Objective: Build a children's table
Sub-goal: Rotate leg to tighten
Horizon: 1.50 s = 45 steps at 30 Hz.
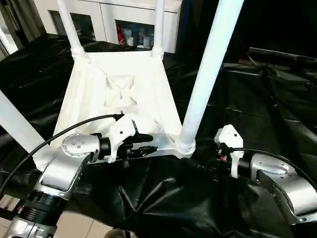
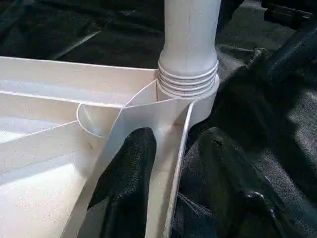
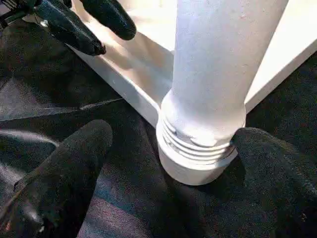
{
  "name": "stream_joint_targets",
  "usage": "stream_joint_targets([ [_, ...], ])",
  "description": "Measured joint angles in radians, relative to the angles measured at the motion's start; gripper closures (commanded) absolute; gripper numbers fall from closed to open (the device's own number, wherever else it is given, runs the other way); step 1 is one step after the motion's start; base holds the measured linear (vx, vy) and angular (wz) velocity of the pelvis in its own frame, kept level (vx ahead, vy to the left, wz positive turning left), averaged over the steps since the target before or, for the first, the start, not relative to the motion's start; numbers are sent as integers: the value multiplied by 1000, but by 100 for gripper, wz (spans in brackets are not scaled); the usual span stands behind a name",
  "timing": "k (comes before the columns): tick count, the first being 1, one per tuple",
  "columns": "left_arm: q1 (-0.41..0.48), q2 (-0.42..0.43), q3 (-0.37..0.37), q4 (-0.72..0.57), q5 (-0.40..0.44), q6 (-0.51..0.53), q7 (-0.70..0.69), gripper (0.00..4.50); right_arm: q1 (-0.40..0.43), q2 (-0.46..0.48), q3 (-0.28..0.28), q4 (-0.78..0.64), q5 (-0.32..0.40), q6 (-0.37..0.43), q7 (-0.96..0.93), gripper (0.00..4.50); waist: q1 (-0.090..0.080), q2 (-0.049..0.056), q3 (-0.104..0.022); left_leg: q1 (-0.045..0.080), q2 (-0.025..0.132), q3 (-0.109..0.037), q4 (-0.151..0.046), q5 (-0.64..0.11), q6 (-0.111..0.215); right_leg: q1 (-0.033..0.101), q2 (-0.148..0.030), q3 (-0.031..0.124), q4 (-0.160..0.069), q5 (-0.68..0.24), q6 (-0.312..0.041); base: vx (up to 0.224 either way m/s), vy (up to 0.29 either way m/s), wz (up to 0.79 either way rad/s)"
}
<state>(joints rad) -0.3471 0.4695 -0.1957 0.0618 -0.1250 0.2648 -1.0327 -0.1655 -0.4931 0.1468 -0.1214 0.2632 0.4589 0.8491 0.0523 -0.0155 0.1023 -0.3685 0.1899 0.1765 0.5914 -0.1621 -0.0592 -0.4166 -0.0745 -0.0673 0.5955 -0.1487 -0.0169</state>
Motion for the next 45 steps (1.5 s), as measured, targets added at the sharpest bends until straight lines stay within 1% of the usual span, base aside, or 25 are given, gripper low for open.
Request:
stream_joint_targets([
  [45,0,0,0,0,0,0,0,278,0,0,0,0,0,0,0,0,0,0,0,0,0,0,0,0,0,0,0,0,0,0,0,0,0,0],
])
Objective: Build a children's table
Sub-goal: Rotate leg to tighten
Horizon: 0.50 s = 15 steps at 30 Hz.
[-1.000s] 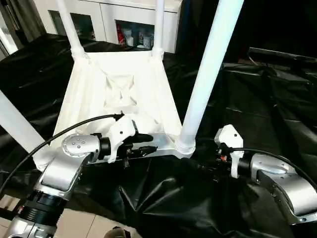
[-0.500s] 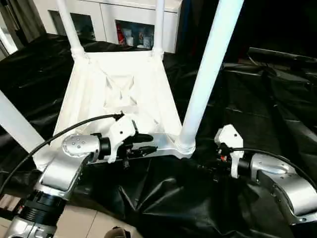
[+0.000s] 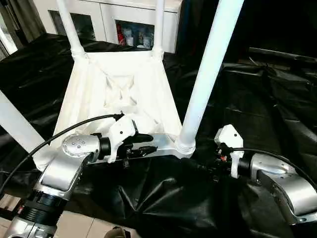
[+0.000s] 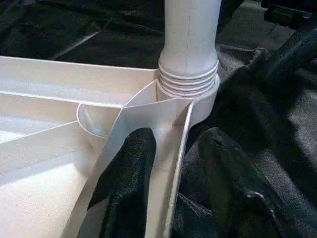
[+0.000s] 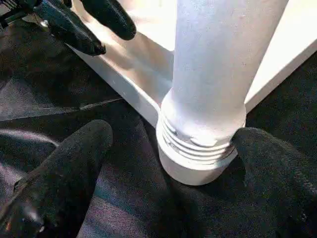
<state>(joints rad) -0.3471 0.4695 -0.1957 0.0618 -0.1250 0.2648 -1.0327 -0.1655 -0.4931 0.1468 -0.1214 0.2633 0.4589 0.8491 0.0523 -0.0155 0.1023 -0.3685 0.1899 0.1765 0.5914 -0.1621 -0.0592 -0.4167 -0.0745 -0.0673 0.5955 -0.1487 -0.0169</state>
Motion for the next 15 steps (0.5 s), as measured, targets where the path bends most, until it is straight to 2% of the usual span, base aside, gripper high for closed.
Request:
stream_joint_targets([
  [15,0,0,0,0,0,0,0,278,0,0,0,0,0,0,0,0,0,0,0,0,0,0,0,0,0,0,0,0,0,0,0,0,0,0],
])
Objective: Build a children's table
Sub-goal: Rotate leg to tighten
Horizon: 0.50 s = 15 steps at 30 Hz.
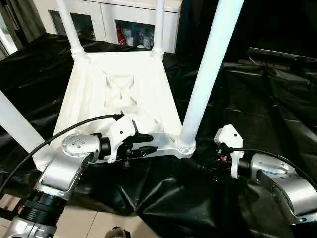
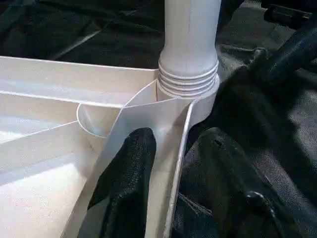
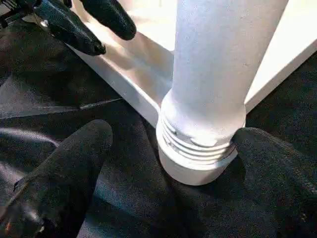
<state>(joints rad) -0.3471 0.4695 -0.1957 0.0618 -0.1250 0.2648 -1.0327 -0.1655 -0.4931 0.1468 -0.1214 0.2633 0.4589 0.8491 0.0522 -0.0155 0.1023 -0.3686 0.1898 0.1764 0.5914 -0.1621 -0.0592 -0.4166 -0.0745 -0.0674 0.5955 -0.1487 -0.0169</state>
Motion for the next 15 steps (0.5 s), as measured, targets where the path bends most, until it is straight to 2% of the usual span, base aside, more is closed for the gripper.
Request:
stream_joint_targets([
  [15,0,0,0,0,0,0,0,278,0,0,0,0,0,0,0,0,0,0,0,0,0,0,0,0,0,0,0,0,0,0,0,0,0,0],
])
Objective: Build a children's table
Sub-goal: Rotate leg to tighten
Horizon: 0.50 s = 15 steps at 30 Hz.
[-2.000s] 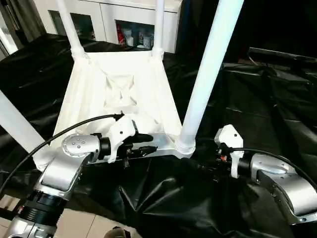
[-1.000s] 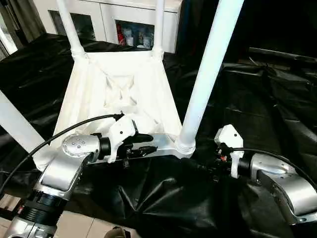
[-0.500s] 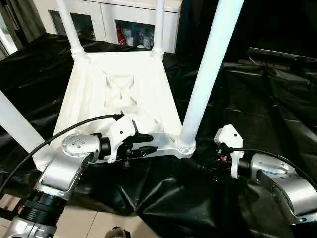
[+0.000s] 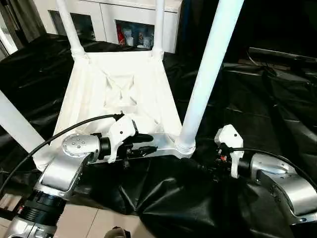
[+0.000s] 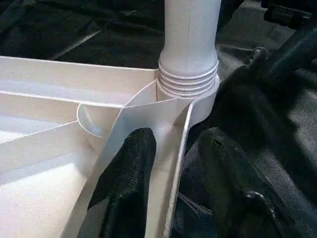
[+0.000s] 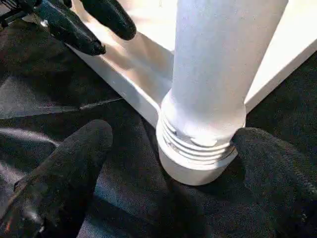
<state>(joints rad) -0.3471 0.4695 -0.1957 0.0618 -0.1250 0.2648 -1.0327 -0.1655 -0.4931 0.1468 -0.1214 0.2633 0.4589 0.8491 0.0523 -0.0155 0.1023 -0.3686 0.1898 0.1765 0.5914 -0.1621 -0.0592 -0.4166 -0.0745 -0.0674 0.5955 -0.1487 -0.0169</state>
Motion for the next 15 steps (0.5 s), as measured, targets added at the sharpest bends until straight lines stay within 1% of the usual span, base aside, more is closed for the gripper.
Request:
stream_joint_targets([
  [15,0,0,0,0,0,0,0,278,0,0,0,0,0,0,0,0,0,0,0,0,0,0,0,0,0,0,0,0,0,0,0,0,0,0],
])
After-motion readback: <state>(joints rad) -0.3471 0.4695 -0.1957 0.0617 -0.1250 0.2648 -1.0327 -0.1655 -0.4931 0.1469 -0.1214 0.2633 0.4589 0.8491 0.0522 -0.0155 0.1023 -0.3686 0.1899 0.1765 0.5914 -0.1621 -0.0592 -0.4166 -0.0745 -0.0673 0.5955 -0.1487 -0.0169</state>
